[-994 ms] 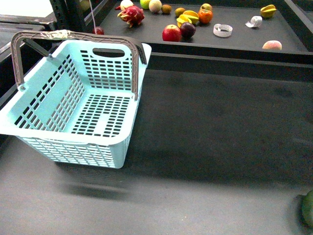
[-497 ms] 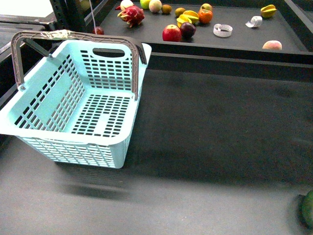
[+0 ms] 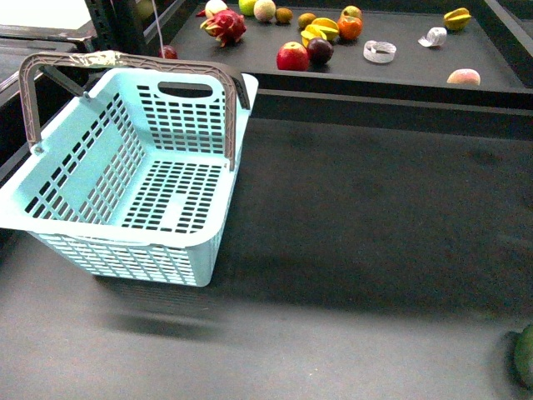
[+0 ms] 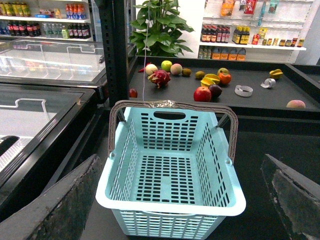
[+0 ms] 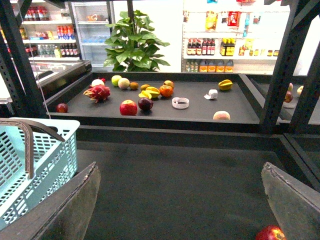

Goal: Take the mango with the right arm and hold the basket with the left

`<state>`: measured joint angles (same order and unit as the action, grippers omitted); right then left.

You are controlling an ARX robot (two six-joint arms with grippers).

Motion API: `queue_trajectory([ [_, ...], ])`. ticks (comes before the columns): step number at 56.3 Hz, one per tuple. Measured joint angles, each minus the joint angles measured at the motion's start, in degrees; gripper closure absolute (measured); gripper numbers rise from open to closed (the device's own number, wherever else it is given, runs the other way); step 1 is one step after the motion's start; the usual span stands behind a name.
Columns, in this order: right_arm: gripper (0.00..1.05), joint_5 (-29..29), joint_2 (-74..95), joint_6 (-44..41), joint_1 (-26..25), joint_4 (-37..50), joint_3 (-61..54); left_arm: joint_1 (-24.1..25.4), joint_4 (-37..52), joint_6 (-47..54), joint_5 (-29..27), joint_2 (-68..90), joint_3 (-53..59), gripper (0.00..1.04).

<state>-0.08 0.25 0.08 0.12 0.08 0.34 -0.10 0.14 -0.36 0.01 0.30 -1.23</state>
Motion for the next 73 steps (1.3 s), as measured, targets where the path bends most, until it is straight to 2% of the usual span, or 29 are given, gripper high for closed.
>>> queue_trajectory([
  [2, 0.08, 0.0, 0.0, 0.0, 0.0, 0.0, 0.0, -0.5, 0.3, 0.3, -1.7, 0.2, 0.0, 0.08],
  [4, 0.08, 0.0, 0.0, 0.0, 0.0, 0.0, 0.0, -3.5, 3.8, 0.5, -10.8, 2.1, 0.1, 0.08],
  [6, 0.08, 0.0, 0.0, 0.0, 0.0, 0.0, 0.0, -8.2, 9.1, 0.1, -22.4, 6.1, 0.1, 0.08],
  [9, 0.08, 0.0, 0.0, 0.0, 0.0, 0.0, 0.0, -12.8, 15.3, -0.5, -32.1, 12.8, 0.0, 0.08],
  [11, 0.08, 0.0, 0.0, 0.0, 0.0, 0.0, 0.0, -14.4, 19.5, -1.9, -35.6, 18.1, -0.1, 0.08],
  [13, 0.08, 0.0, 0.0, 0.0, 0.0, 0.0, 0.0, -15.1, 23.6, -3.6, -36.9, 23.7, -0.2, 0.08],
  [21, 0.08, 0.0, 0.0, 0.0, 0.0, 0.0, 0.0, -14.9, 38.7, -12.0, -34.3, 47.6, -5.7, 0.08],
  [26, 0.08, 0.0, 0.0, 0.0, 0.0, 0.0, 0.0, -13.5, 41.9, -17.4, -32.1, 59.8, -10.8, 0.08],
  [38, 0.08, 0.0, 0.0, 0.0, 0.0, 0.0, 0.0, -10.6, 41.7, -35.9, -26.2, 79.3, -23.5, 0.08],
  [48, 0.08, 0.0, 0.0, 0.0, 0.0, 0.0, 0.0, -10.2, 39.9, -48.7, -19.2, 89.4, -32.8, 0.08],
  [55, 0.08, 0.0, 0.0, 0.0, 0.0, 0.0, 0.0, -11.0, 37.6, -56.6, -17.3, 96.9, -39.8, 0.08],
  [65, 0.08, 0.0, 0.0, 0.0, 0.0, 0.0, 0.0, -12.3, 35.7, -62.7, -15.1, 107.5, -51.5, 0.08],
  [73, 0.08, 0.0, 0.0, 0.0, 0.0, 0.0, 0.0, -12.2, 33.1, -63.2, -14.8, 116.6, -60.6, 0.08],
])
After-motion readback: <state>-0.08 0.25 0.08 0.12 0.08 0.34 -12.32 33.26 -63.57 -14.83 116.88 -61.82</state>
